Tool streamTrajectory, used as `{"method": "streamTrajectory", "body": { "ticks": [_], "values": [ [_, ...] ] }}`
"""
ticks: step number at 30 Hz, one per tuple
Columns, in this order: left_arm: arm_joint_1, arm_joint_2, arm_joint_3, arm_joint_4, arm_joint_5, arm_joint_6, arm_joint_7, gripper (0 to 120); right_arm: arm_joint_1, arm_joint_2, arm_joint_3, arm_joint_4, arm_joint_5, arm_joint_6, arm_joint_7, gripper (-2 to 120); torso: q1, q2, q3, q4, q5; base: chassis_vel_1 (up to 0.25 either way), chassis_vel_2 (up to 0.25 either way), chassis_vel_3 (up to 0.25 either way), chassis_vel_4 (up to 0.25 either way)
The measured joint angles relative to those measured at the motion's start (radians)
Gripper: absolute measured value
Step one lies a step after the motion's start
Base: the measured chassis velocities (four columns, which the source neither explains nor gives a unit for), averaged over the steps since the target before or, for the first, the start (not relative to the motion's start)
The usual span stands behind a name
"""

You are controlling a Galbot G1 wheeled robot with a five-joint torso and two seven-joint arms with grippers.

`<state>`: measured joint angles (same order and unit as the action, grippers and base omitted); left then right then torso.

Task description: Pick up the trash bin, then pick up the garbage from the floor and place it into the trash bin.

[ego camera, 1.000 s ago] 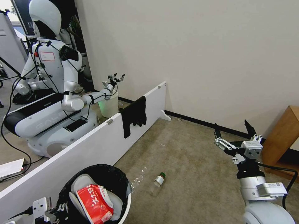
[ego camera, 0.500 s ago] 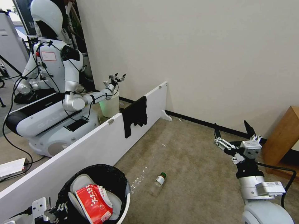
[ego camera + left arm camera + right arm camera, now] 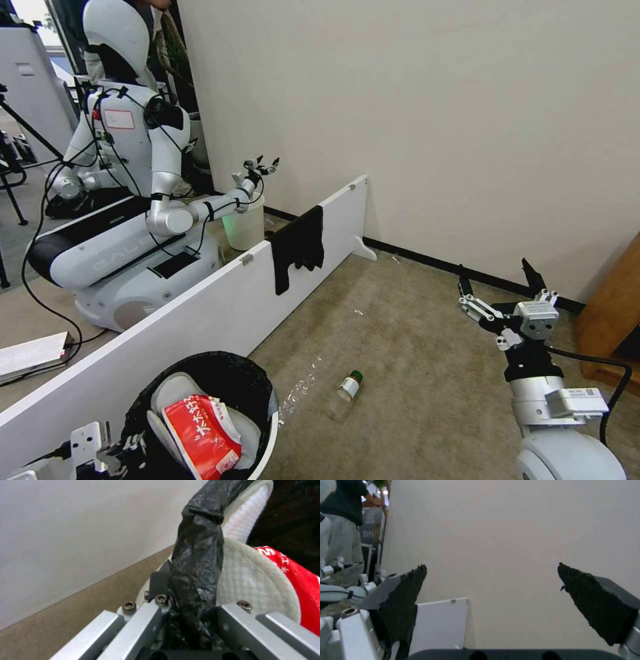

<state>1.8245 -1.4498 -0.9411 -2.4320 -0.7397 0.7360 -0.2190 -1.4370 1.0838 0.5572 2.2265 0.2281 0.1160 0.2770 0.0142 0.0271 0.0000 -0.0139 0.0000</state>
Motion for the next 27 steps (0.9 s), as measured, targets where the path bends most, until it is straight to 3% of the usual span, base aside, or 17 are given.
{"method": "streamTrajectory", "body": {
  "ticks": [27],
  "values": [
    [-0.013,-0.001,0.006,0.012,0.019,-0.001,0.006,2,0.010,0.001,0.001,-0.020,-0.010,0.000,0.000,100,0.000,0.000,0.000,-0.0001,0.0001,0.000,0.000,0.000,0.000]
  ]
}}
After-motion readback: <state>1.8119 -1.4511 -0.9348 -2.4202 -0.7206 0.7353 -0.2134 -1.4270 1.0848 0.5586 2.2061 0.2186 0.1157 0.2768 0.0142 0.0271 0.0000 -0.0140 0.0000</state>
